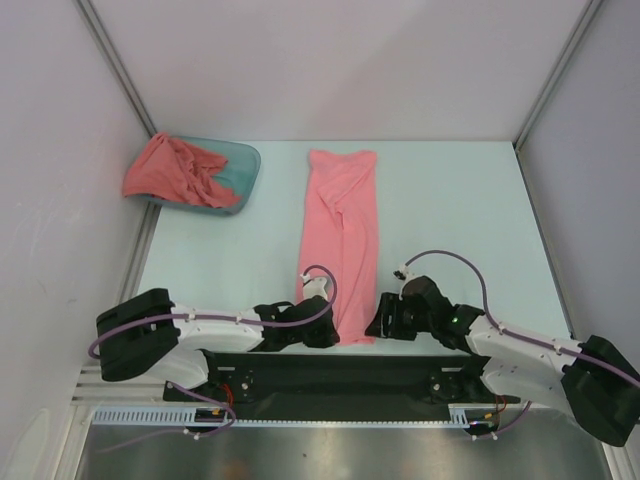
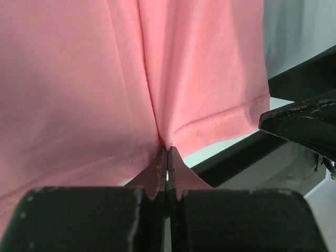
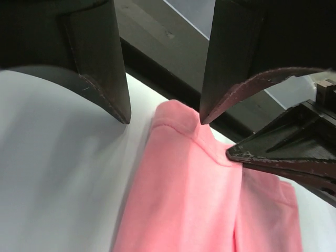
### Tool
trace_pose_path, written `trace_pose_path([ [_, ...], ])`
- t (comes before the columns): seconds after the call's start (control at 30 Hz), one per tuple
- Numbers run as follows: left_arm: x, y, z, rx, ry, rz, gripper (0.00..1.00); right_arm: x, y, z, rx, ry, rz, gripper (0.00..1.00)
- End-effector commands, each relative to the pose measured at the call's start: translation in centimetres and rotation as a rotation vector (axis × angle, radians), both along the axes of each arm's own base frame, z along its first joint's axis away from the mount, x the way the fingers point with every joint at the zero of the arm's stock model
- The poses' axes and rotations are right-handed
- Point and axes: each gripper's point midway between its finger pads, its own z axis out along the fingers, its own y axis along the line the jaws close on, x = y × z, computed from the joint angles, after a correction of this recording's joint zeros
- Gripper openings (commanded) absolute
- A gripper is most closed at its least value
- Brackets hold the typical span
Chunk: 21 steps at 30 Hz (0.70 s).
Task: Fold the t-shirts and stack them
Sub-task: Fold the tshirt
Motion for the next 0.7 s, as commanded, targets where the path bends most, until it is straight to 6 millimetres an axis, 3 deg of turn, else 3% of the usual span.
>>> trace_pose_path([
  [0.0,0.4,-1.4,1.2,-0.039,-0.03,-0.015,0.0,0.4,0.7,-0.1,0.029,-0.006,-0.015,0.6],
  [0.2,0.4,-1.5,0.8,-0.034,-0.029,-0.016,0.0,-0.5,-0.1,-2.0,-0.001,0.044,-0.026,0.51],
  [0.3,0.4,-1.4,0.4,-0.026,-0.024,-0.017,0.0,-0.7,-0.4,-2.3,0.007,0.052,-0.049,0.28],
  [0.33,0.3,-1.4,0.2,-0.023,-0.02,-0.021,0.0,-0.9,-0.8,-2.6,-0.002,0.059,-0.056,0.11],
  [0.37,0.3,-1.5,0.2,-0.024,-0.017,-0.024,0.0,-1.2,-1.2,-2.9,-0.018,0.073,-0.071,0.02],
  [0.47,0.0,-1.7,-0.1,-0.028,-0.005,-0.038,0.0,-1.6,-2.4,-3.4,-0.044,0.08,-0.107,0.0],
  [0.67,-0.2,-1.8,-0.3,-0.034,0.001,-0.045,0.0,-1.4,-2.8,-3.4,-0.036,0.072,-0.125,0.0],
])
